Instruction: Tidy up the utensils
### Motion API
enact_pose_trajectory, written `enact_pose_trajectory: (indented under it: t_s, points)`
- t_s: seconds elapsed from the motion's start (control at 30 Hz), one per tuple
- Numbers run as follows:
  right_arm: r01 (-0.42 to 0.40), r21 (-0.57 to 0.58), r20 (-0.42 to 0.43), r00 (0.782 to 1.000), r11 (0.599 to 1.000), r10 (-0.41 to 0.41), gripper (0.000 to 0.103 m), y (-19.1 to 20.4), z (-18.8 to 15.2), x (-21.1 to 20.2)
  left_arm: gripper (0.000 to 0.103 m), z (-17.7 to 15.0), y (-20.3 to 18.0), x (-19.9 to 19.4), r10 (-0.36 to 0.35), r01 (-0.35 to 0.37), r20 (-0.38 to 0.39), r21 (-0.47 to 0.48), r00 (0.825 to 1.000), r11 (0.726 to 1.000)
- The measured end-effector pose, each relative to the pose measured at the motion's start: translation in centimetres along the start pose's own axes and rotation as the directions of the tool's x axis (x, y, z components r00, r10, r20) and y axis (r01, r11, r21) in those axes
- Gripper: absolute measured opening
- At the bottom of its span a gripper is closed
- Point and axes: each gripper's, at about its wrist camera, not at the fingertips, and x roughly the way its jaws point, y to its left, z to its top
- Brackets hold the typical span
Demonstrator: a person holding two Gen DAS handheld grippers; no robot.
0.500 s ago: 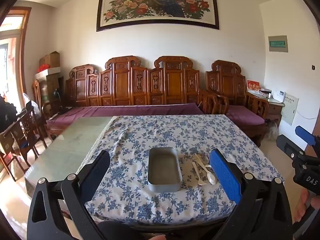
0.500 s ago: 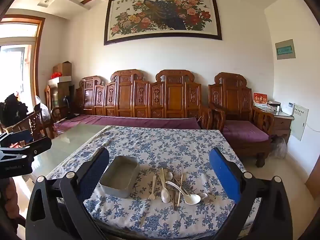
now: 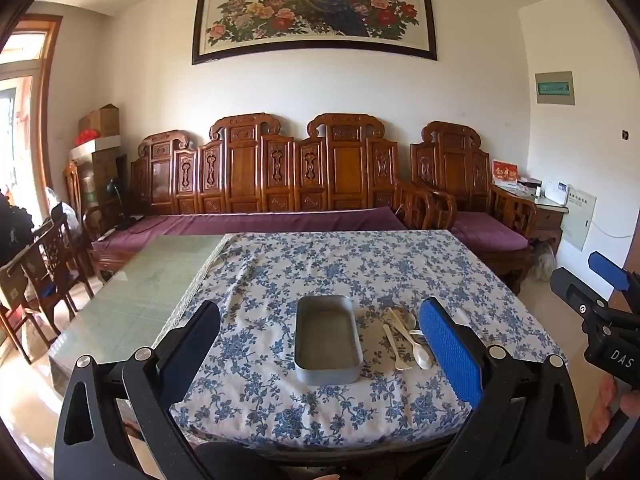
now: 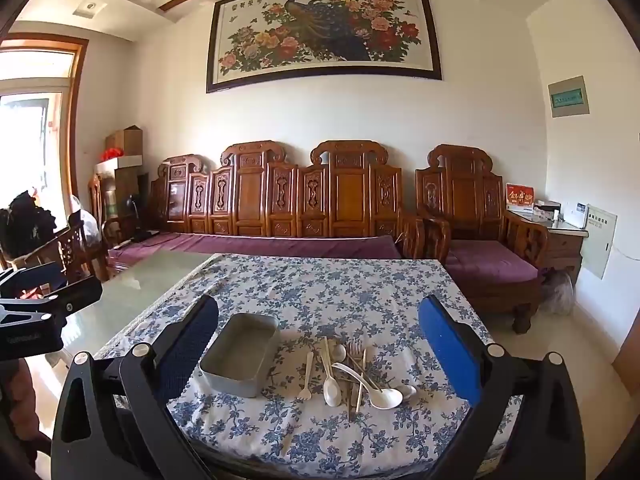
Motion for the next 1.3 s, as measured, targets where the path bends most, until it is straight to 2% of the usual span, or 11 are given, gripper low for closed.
enact_pose_trajectory:
  t_s: [1.3]
  points:
    - [-0.006, 0.014, 0.012, 1.0, 1.0, 0.006, 0.101, -0.61, -0.1, -0.18, 0.097, 0.1, -0.37, 0.05, -0.014, 0.014, 0.006, -0.004, 1.0, 1.0]
